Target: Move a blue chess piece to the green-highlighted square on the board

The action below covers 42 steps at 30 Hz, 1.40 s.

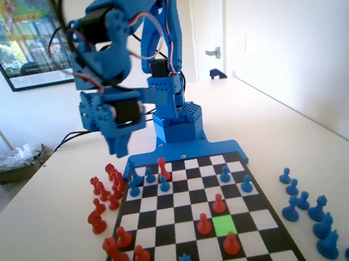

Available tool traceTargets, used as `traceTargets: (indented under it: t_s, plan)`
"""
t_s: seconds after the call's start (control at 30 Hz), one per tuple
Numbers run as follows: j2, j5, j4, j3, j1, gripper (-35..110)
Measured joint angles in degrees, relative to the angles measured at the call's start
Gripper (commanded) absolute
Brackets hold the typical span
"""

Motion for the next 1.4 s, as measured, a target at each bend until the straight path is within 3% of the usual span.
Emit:
traceTargets:
  t_s: [0.4,0.87,1.4]
  plan:
    - [-2.6,4.1,-3.6,-4.3,-11.0,4]
    - [-26.4,-1.1,13.7,-30.7,-14.9,4]
    - [-40.1,-6.2,17.5,-49.0,-14.9,4]
